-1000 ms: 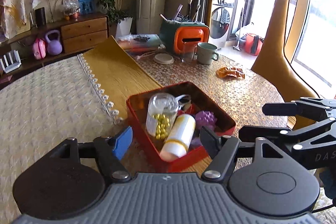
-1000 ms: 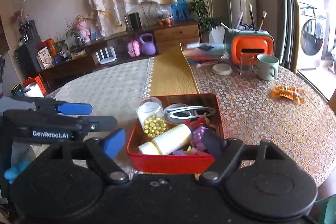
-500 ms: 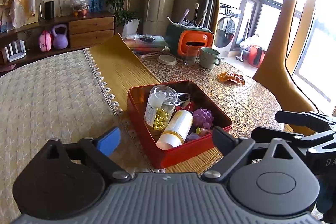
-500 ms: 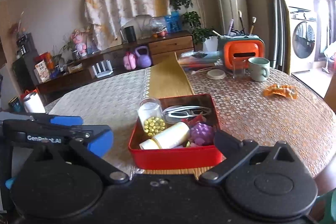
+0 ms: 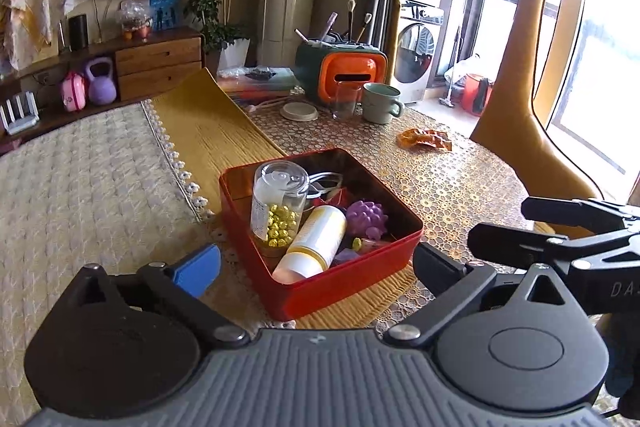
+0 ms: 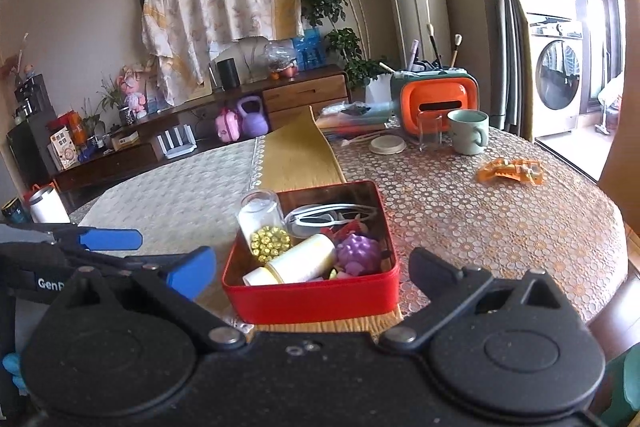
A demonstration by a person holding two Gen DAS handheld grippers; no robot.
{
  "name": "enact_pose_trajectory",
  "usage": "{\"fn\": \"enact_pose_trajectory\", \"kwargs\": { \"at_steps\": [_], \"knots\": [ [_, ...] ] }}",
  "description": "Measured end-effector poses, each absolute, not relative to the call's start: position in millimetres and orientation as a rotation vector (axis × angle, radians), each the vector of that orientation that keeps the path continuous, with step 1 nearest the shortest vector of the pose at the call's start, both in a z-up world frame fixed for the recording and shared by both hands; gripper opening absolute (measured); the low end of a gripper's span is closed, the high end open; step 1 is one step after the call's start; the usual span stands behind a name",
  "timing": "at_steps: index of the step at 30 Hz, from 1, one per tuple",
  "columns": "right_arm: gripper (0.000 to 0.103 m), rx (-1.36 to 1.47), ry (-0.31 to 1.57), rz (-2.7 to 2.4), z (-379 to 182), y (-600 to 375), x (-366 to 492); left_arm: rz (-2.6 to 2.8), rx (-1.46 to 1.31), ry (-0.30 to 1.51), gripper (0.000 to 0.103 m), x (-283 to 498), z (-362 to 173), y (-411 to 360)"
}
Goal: Organize rigid objects
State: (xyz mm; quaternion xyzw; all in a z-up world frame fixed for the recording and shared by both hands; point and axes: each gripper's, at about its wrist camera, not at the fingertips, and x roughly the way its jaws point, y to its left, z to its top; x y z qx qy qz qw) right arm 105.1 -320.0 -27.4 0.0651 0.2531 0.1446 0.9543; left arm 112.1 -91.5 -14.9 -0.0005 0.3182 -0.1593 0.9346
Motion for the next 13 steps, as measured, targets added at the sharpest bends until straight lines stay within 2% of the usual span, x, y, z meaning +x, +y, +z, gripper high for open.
{"fn": "enact_pose_trajectory", "kwargs": {
  "at_steps": [13],
  "knots": [
    [0.103,0.147,0.525,0.277,-27.8,-326.1,105.6,-0.328,-0.007,0.679,0.103,115.2,-18.8,-91.3]
  ]
}}
